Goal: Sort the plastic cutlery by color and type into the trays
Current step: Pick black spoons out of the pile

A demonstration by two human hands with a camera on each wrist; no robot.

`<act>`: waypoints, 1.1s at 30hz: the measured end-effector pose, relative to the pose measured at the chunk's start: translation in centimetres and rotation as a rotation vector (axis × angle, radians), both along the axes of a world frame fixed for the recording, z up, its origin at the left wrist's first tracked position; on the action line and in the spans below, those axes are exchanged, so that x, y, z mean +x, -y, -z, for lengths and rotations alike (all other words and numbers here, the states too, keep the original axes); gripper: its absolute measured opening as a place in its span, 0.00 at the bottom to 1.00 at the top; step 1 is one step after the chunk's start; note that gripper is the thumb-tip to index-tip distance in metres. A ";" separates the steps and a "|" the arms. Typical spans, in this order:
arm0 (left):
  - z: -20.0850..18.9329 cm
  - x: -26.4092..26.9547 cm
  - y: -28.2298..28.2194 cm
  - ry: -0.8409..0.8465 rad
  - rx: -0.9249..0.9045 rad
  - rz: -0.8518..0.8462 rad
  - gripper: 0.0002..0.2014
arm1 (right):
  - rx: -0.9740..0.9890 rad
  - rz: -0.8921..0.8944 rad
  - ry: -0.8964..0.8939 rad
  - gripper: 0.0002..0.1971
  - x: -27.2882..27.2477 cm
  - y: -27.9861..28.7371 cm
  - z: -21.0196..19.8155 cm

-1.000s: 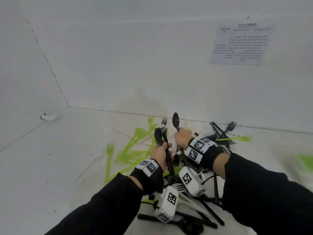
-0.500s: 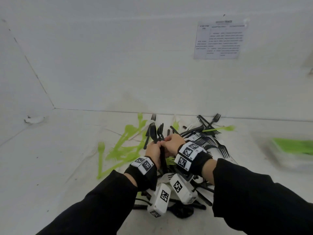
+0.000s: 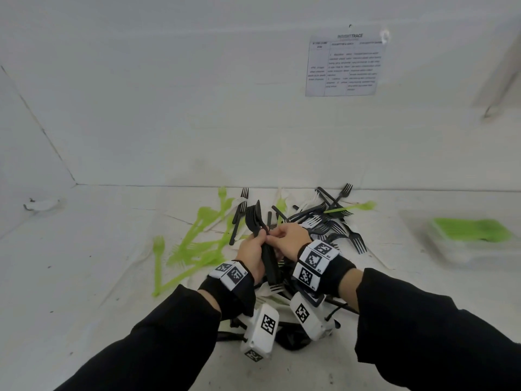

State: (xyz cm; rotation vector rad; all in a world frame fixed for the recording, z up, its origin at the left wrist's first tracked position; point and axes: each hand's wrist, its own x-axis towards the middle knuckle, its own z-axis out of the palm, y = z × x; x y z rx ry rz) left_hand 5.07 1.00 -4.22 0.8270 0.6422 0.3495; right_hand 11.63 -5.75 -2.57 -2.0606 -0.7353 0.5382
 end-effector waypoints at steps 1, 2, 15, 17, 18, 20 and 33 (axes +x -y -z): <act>0.0 0.1 0.1 0.011 0.000 -0.012 0.13 | 0.008 0.009 0.003 0.04 0.1 0.1 0.1; 0.1 0.1 0.1 0.017 0.000 -0.027 0.13 | 0.023 0.023 0.007 0.08 0.3 0.1 0.3; 1.0 1.4 -0.4 -0.065 -0.072 -0.115 0.13 | -0.132 -0.201 0.048 0.13 2.3 0.8 -0.7; 0.9 1.6 -0.4 -0.086 -0.040 -0.114 0.10 | -0.285 -0.147 0.250 0.16 5.3 0.8 -1.3; 0.8 1.7 -0.4 -0.096 -0.023 -0.109 0.10 | -0.363 -0.102 0.318 0.16 7.1 0.8 -1.3; 0.9 1.8 -0.5 -0.125 0.014 -0.086 0.12 | -0.530 -0.015 0.421 0.15 10.5 1.3 -1.1; 1.7 2.3 -1.1 -0.175 0.018 -0.126 0.12 | -0.753 -0.108 0.514 0.19 18.5 2.0 -0.5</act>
